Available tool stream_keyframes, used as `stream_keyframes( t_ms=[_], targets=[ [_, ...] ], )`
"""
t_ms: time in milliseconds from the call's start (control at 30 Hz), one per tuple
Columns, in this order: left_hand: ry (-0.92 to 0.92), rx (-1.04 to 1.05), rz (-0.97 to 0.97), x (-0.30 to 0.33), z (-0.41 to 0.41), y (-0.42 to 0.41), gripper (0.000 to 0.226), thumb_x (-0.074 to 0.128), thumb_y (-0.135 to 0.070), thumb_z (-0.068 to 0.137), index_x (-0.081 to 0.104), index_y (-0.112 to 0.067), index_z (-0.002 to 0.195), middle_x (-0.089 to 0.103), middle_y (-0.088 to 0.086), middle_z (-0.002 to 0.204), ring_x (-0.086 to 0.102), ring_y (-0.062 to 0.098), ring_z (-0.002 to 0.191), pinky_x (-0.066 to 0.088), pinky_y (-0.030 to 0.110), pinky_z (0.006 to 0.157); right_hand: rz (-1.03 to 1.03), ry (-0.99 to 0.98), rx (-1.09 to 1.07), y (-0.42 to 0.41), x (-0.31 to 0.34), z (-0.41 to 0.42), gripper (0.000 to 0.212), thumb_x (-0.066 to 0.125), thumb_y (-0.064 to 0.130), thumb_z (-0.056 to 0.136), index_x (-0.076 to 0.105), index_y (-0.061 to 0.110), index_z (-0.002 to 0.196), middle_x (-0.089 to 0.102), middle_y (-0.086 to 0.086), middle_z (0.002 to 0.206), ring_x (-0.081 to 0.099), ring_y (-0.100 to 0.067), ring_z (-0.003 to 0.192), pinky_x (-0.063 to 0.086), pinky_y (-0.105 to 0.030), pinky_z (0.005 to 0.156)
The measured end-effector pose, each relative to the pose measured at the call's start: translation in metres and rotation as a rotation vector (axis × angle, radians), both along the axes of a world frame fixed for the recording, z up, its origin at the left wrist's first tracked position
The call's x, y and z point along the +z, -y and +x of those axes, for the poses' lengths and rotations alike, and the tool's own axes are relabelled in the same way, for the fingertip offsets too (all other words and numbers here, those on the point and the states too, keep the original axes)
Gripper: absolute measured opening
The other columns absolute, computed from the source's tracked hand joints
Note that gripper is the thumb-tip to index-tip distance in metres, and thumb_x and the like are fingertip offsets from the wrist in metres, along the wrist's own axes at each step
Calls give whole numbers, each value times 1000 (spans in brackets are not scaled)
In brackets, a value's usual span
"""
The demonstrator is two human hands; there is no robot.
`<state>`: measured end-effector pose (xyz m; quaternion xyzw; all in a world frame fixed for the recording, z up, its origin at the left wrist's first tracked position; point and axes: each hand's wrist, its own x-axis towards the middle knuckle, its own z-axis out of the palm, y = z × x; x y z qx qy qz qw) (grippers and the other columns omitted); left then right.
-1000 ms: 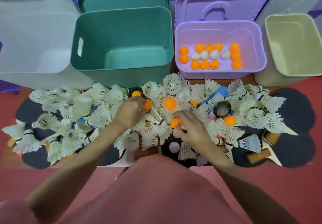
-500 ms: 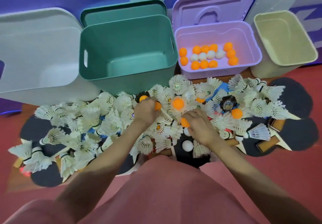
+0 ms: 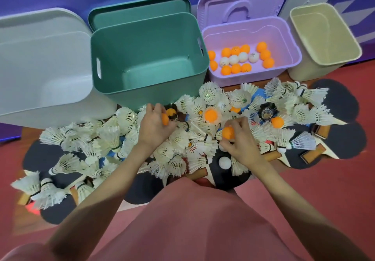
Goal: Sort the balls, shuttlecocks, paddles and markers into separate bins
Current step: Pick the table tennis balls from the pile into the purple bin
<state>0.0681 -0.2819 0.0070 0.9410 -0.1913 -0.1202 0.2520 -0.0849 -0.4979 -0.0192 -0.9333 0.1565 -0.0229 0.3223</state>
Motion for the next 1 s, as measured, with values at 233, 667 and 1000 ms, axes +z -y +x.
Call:
stream_keyframes(
  t_ms=[233,667,1000],
  targets=[
    [30,-82,153,-12,18,12,7,54,-12,83,60,-9,82,62,9,75,57,27,68,39,29,54,-146,-75,-114,-8,-6,-17,27,39,30,83,54,9,91,46,-8,94,47,-26,86,43,-37,63],
    [138,-261,466,-30,52,25,18,54,0,80,66,-14,75,55,3,63,53,26,59,34,25,47,-526,-296,-25,-29,-21,-9,17,68,-6,64,62,3,78,45,-17,91,44,-31,83,33,-33,63],
    [12,-328,507,-30,67,39,5,57,-8,81,57,-13,81,55,1,69,60,25,69,36,25,49,-690,-288,67,-22,-23,-5,26,81,-3,49,66,5,69,52,-21,94,46,-33,83,43,-38,61]
  ],
)
